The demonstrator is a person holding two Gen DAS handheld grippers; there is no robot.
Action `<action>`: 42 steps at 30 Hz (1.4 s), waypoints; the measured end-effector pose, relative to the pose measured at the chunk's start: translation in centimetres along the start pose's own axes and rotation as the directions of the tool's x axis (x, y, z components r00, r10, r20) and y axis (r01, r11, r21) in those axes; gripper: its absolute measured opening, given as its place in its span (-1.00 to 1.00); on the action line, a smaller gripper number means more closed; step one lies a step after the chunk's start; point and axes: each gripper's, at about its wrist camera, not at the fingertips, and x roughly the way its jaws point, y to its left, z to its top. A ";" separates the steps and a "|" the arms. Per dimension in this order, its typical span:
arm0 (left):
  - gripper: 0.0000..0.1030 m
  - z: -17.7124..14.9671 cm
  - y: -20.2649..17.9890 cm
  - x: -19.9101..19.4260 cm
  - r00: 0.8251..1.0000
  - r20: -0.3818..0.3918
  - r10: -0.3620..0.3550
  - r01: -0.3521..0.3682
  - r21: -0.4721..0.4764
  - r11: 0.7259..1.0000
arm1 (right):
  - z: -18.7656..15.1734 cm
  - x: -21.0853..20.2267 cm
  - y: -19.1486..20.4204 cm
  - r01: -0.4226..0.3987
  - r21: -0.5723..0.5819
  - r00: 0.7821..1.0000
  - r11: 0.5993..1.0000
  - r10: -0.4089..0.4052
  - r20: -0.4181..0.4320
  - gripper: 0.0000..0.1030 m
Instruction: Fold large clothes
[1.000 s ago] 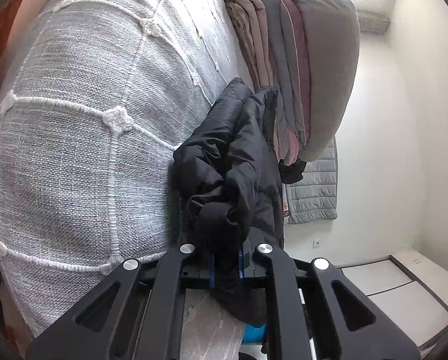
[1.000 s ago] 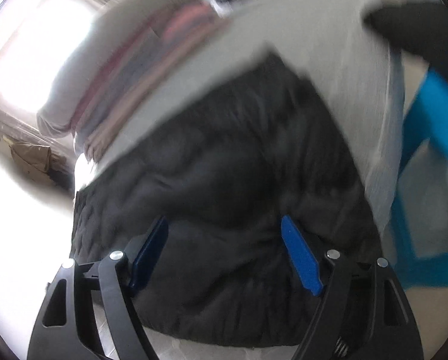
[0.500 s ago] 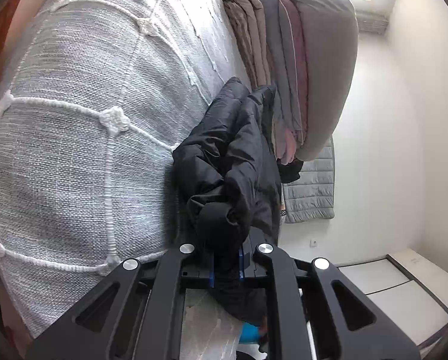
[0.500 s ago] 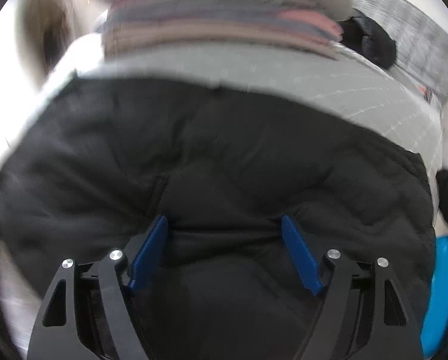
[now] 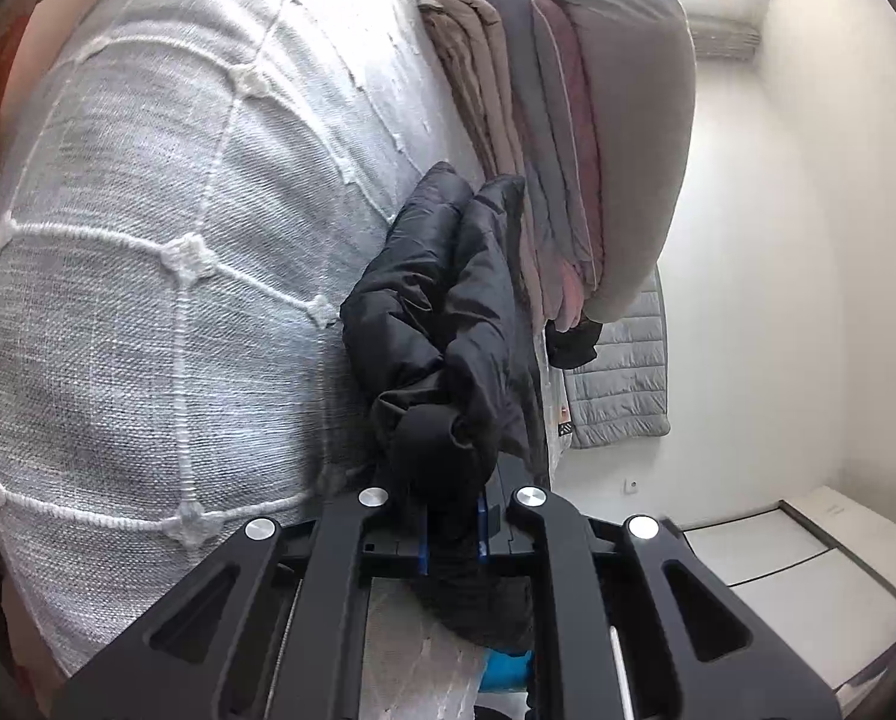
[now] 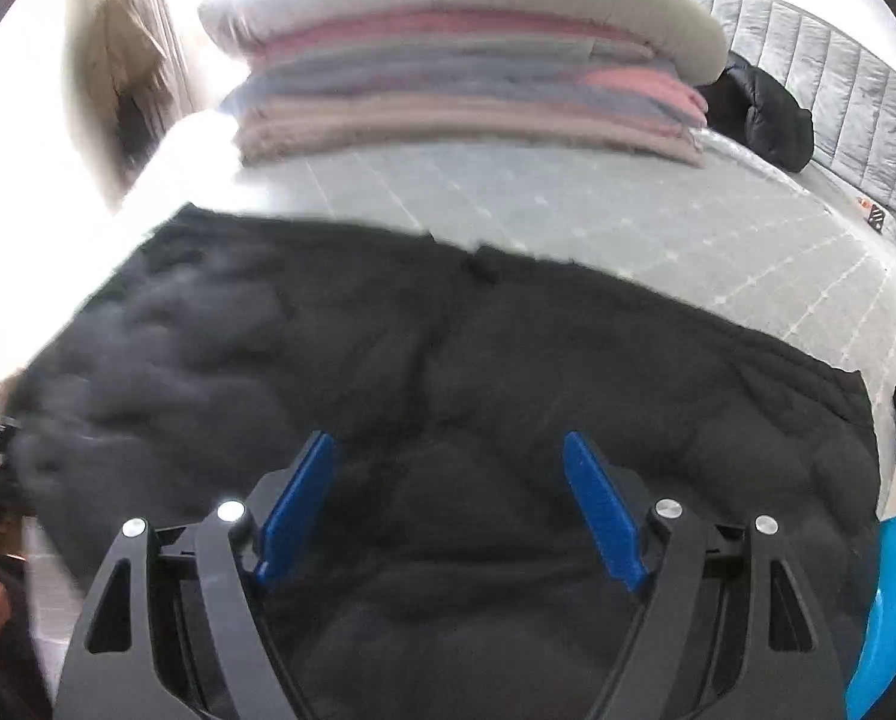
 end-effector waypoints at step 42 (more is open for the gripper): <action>-0.82 -14.7 -28.1 8.7 0.976 -0.207 -0.068 0.194 0.689 0.699 | -12.2 -1.3 -17.2 -0.790 0.613 0.424 0.008 0.730 0.536 0.66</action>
